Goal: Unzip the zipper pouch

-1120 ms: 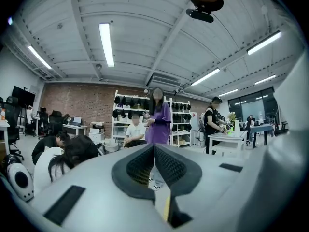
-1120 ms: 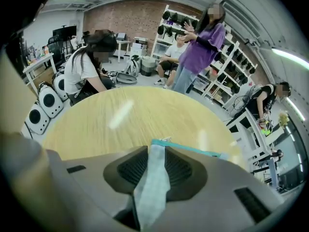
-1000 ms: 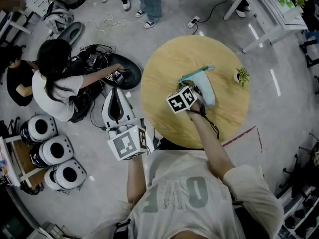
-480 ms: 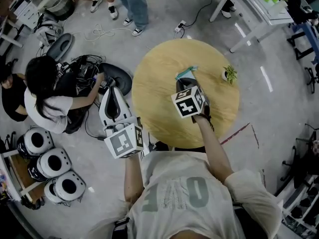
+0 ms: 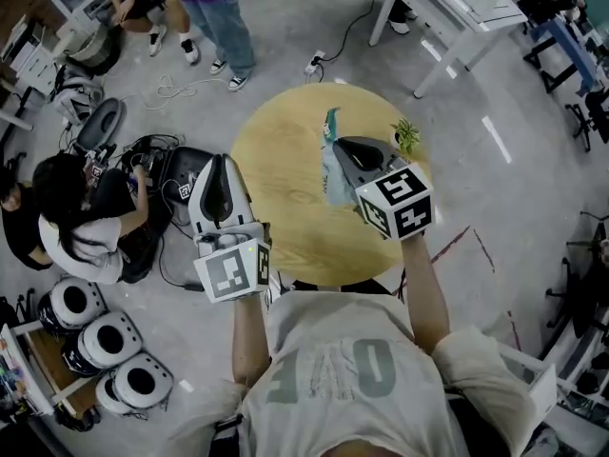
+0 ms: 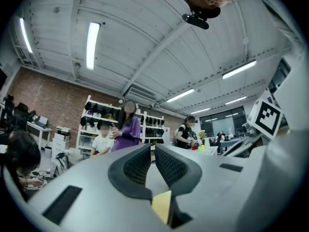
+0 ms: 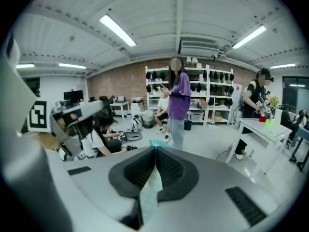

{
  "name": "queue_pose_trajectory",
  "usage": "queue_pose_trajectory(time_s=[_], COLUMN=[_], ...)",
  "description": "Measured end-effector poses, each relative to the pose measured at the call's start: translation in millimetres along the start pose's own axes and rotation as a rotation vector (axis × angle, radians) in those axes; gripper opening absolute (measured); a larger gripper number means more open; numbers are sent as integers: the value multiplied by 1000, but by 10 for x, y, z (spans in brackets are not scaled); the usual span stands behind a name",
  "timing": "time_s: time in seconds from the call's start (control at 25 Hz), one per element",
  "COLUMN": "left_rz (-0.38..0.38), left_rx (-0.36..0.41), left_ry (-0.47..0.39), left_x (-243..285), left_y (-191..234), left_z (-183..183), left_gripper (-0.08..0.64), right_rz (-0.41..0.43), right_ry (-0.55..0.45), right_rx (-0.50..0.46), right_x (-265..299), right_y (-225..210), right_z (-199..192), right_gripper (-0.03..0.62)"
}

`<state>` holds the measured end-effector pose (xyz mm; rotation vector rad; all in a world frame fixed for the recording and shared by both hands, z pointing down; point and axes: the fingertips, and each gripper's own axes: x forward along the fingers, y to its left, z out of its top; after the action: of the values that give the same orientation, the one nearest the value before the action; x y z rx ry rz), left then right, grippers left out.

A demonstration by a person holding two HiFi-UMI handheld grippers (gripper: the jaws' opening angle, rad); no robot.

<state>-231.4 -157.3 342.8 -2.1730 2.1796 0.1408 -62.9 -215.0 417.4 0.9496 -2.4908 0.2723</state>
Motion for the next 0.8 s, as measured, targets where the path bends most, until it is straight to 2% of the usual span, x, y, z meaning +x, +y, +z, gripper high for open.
queue_pose_trajectory(time_s=[0.16, 0.24, 0.36, 0.52, 0.6, 0.68, 0.8], left_rz=[-162, -291, -529, -722, -813, -906, -1013], left_rx=[10, 10, 21, 67, 81, 127, 249], left_ry=[-37, -40, -52, -67, -44, -9, 44], left_x=[82, 115, 88, -34, -83, -132, -236], left_y=[-465, -765, -1273, -1694, -1875, -2049, -2254], left_z=[157, 191, 248, 325, 312, 267, 178], left_gripper=[29, 29, 29, 36, 124, 141, 149], right_rz=[141, 219, 323, 437, 503, 567, 648], right_ry=[-96, -128, -157, -164, -163, -161, -159], right_rx=[4, 10, -1, -61, -82, -107, -158], right_x=[-415, -620, -901, -1179, -1303, -1422, -1584], right_y=[29, 29, 35, 66, 67, 61, 91], right_z=[225, 282, 315, 292, 268, 257, 267], right_gripper=[35, 35, 35, 35, 35, 35, 35])
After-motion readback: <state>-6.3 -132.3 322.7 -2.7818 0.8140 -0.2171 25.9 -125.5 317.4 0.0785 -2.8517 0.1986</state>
